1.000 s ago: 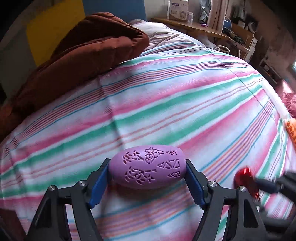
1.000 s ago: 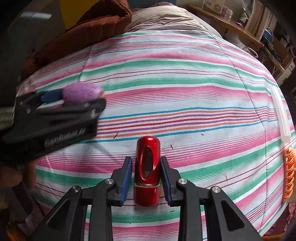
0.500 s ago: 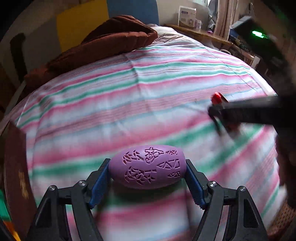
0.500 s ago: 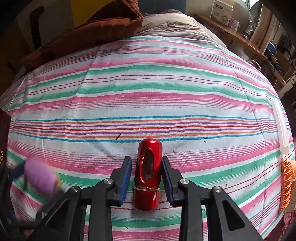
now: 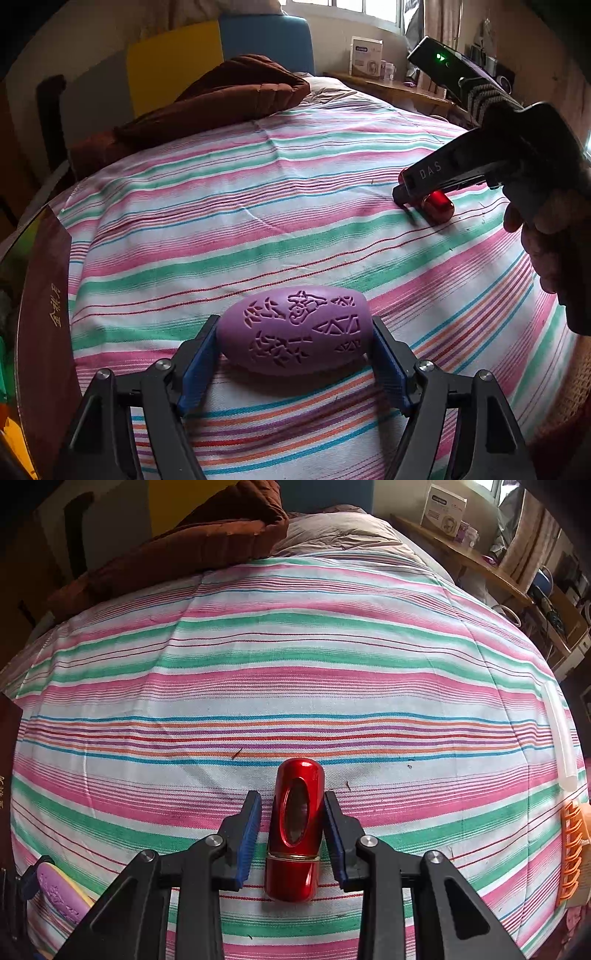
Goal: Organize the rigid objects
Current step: 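Carry the purple oval toy into the tray and open the left tool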
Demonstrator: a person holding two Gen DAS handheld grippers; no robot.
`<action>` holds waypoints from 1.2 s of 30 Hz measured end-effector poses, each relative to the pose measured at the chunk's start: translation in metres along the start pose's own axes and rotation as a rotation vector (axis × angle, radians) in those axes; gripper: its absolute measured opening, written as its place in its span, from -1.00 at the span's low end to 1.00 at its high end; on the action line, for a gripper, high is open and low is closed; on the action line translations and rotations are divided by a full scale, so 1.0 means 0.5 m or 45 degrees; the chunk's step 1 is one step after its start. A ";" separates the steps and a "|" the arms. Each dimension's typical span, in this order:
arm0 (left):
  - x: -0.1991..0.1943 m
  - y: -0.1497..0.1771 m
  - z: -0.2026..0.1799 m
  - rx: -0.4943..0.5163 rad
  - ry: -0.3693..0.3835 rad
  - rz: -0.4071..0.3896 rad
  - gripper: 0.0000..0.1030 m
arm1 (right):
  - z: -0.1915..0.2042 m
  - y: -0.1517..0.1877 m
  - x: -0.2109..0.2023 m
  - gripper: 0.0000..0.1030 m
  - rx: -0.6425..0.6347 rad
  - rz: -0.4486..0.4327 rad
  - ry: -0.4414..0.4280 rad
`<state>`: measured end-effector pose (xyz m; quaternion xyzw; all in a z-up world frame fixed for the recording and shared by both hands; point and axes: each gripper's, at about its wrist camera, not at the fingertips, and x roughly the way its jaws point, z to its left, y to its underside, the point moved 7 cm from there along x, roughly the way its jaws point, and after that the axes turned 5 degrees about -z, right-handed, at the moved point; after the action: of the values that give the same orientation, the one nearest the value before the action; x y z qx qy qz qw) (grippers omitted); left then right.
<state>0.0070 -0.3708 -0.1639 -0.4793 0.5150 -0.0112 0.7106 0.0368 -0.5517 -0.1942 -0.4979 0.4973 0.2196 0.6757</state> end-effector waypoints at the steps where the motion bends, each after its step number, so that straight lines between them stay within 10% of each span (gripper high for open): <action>1: -0.001 0.001 0.000 0.001 0.000 -0.004 0.50 | 0.001 0.000 0.000 -0.35 -0.001 -0.001 0.000; 36: -0.137 -0.030 0.004 -0.033 0.034 -0.105 0.49 | 0.041 -0.007 -0.009 -0.52 -0.086 -0.125 0.021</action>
<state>-0.0164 -0.3428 -0.1040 -0.5090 0.5044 -0.0403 0.6964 0.0467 -0.5340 -0.1883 -0.5460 0.4703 0.1988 0.6642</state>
